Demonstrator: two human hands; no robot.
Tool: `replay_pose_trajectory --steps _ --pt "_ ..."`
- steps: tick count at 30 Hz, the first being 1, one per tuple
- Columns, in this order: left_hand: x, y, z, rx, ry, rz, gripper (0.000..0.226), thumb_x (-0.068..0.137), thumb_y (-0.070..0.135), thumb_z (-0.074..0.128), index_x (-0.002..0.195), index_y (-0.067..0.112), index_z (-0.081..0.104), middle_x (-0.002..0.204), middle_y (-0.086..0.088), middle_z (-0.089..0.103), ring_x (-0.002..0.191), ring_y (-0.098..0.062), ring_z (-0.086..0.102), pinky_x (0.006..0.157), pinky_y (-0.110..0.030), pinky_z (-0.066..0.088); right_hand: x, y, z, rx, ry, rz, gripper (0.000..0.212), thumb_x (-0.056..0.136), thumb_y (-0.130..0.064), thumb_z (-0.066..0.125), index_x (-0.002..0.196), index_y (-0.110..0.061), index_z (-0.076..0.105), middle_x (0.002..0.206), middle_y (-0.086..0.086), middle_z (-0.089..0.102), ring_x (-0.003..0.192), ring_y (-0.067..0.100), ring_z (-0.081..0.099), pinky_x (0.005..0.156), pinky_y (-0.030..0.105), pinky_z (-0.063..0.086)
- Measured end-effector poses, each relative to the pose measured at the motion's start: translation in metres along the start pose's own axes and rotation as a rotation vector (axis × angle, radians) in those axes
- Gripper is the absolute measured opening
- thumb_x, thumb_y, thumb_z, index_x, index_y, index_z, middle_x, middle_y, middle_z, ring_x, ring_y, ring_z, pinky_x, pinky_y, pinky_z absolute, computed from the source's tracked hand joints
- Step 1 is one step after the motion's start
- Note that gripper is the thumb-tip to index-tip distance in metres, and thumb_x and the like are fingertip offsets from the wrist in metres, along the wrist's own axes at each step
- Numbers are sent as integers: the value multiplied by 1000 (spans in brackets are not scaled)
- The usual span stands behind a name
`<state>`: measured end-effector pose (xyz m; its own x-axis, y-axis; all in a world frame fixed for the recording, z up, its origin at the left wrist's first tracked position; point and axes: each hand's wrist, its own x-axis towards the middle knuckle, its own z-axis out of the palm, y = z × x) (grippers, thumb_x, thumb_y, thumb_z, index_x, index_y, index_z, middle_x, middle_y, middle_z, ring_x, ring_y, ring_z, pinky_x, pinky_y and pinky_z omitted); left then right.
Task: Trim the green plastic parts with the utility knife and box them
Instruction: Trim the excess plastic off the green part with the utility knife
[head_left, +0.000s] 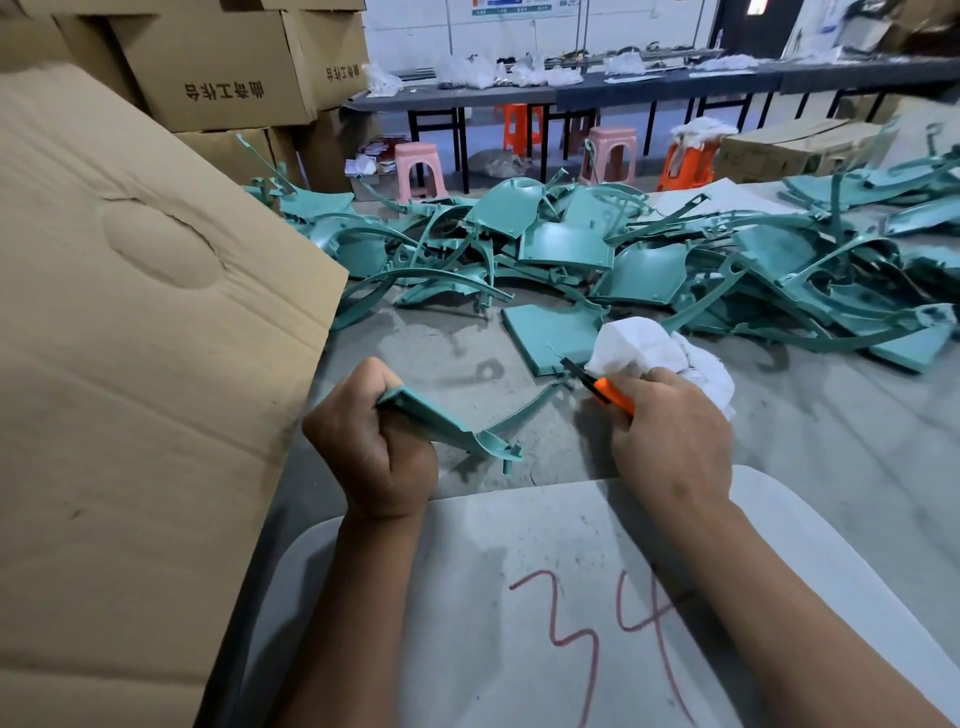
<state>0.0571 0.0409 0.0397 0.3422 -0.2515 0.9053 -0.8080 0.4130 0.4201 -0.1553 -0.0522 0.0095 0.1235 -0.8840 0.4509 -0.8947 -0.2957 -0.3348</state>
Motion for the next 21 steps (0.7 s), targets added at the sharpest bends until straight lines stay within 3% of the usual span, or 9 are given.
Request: replay_pose_trajectory --steps 4,7,11,14,18,21 --pt "-3 -1 2 -3 9 -11 14 67 1 34 56 0 42 50 -8 36 45 -26 34 44 -43 24 -10 -8 -5 49 -36 -178 18 97 -34 63 108 -35 77 83 -11 57 76 18 55 56 28 36" --pt "-4 -3 3 14 28 -52 10 64 -5 34 56 -2 40 50 -12 36 45 -30 34 43 -47 26 -13 -14 -5 99 -144 -330 23 97 -30 65 116 -37 75 84 -11 58 82 19 58 59 30 41" --pt "-4 -4 2 45 51 -97 10 61 -10 34 57 -2 39 50 -15 34 45 -30 32 43 -49 26 -11 -14 -4 54 -116 -214 21 98 -33 63 115 -32 76 88 -8 60 85 20 59 64 33 48" --pt "-5 -6 2 65 49 -140 8 60 -9 33 58 -2 36 51 -15 32 48 -30 29 44 -50 25 -12 -14 -5 97 -168 -267 23 97 -32 64 115 -32 76 85 -9 58 79 18 56 61 32 42" --pt "-6 -12 -1 106 58 -177 4 61 -6 33 58 -5 36 51 -18 36 49 -33 32 47 -50 26 -14 -8 -10 406 -304 -386 25 91 -26 75 113 -37 78 74 -10 58 72 9 51 62 35 39" --pt "-7 -15 0 122 23 -199 2 62 -2 33 61 -3 34 52 -15 33 53 -34 28 48 -48 23 -15 -8 -8 753 -237 -255 25 92 -18 77 110 -37 80 75 -9 66 67 7 53 61 30 39"
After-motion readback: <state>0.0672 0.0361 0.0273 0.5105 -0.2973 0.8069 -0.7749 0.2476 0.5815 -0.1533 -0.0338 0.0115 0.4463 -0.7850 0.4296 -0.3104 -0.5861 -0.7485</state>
